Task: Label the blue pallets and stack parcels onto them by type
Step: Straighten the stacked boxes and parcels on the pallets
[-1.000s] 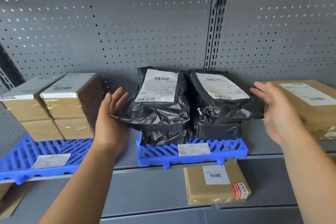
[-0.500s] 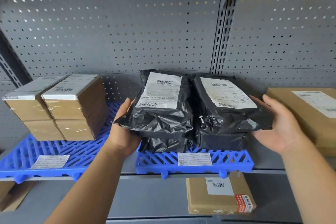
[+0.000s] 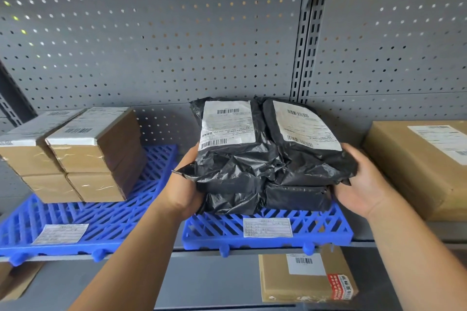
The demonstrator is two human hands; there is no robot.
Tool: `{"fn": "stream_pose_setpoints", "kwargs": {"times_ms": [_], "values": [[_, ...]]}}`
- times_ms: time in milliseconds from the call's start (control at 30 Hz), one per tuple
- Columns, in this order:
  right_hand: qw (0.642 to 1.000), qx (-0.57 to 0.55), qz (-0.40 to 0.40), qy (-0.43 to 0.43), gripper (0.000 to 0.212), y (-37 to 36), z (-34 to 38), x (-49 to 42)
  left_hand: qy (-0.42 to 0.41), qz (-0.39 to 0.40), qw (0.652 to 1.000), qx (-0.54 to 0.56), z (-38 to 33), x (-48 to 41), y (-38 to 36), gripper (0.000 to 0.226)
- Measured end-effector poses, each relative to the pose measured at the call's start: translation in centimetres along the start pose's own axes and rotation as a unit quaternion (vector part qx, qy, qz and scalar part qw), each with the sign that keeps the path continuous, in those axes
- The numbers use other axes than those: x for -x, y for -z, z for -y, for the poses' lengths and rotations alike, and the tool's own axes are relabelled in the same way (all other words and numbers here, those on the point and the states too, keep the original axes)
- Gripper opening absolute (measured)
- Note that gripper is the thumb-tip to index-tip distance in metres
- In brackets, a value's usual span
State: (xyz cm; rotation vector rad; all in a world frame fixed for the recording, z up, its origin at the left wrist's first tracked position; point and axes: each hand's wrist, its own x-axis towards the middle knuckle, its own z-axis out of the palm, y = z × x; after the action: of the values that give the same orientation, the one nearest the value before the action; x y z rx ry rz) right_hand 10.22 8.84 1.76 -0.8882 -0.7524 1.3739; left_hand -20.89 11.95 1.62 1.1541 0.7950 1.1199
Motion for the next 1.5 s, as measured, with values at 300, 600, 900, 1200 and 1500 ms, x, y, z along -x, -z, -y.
{"fn": "stream_pose_setpoints", "kwargs": {"times_ms": [300, 600, 900, 1200, 1500], "values": [[0.997, 0.069, -0.023, 0.024, 0.028, 0.1, 1.6, 0.3, -0.014, -0.002, 0.998, 0.054, -0.8, 0.0, 0.8, 0.043], [0.984, 0.167, 0.009, 0.066, 0.031, -1.3, 3.8, 0.0, -0.018, 0.037, 0.998, 0.054, -3.1, -0.8, 0.4, 0.044], [0.964, 0.259, -0.016, 0.059, 0.041, -2.6, 2.8, -0.5, 0.021, 0.014, 0.999, 0.030, -2.7, -1.6, 0.3, 0.045], [0.981, 0.167, -0.045, 0.091, 0.031, -2.4, 1.8, 0.4, -0.019, -0.035, 0.999, 0.036, -2.5, -0.6, 0.6, 0.038], [0.994, 0.012, -0.070, 0.079, 0.049, -1.2, -1.2, 4.0, 0.000, 0.012, 1.000, 0.005, 0.9, 3.2, 3.4, 0.077]]}}
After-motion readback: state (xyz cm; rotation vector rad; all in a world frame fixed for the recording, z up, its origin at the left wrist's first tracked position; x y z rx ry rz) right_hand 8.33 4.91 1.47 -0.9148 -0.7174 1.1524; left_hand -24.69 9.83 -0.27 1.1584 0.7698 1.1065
